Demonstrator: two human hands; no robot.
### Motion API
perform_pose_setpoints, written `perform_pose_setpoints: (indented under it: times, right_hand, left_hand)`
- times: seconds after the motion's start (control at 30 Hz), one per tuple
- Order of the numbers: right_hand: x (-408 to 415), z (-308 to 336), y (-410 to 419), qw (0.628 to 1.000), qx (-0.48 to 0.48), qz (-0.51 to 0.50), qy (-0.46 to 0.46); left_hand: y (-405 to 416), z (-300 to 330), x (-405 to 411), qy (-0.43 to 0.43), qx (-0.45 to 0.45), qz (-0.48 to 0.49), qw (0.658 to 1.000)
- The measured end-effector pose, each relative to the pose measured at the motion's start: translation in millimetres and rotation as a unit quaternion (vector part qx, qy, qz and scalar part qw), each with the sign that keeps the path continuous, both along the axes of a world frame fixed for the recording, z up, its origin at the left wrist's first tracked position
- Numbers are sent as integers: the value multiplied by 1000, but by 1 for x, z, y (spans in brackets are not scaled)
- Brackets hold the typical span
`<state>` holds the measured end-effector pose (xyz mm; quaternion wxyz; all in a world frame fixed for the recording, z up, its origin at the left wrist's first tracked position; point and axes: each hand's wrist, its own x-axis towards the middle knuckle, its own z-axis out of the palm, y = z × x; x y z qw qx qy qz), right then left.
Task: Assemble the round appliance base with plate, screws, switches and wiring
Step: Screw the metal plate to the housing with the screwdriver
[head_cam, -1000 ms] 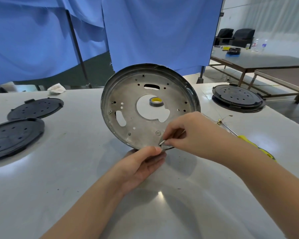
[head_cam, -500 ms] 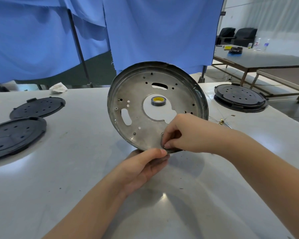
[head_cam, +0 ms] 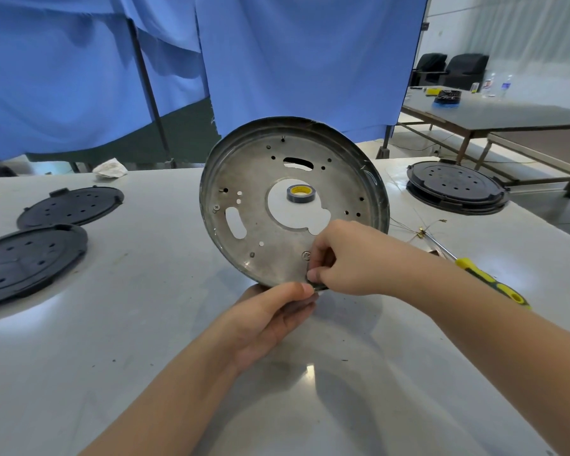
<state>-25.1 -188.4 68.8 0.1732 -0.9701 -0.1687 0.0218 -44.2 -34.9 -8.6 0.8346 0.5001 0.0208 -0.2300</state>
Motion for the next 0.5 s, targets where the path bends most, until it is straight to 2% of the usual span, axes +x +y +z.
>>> perform_pose_setpoints:
  times: [0.23,0.5]
  right_hand:
    - [-1,-5,2,999,7,-40,-10]
    - [-1,10,6,984,-136,80,-83]
  left_hand:
    - [0,1,-1,-13,-5,0,1000]
    - [1,-2,0,-6,16,8,1000]
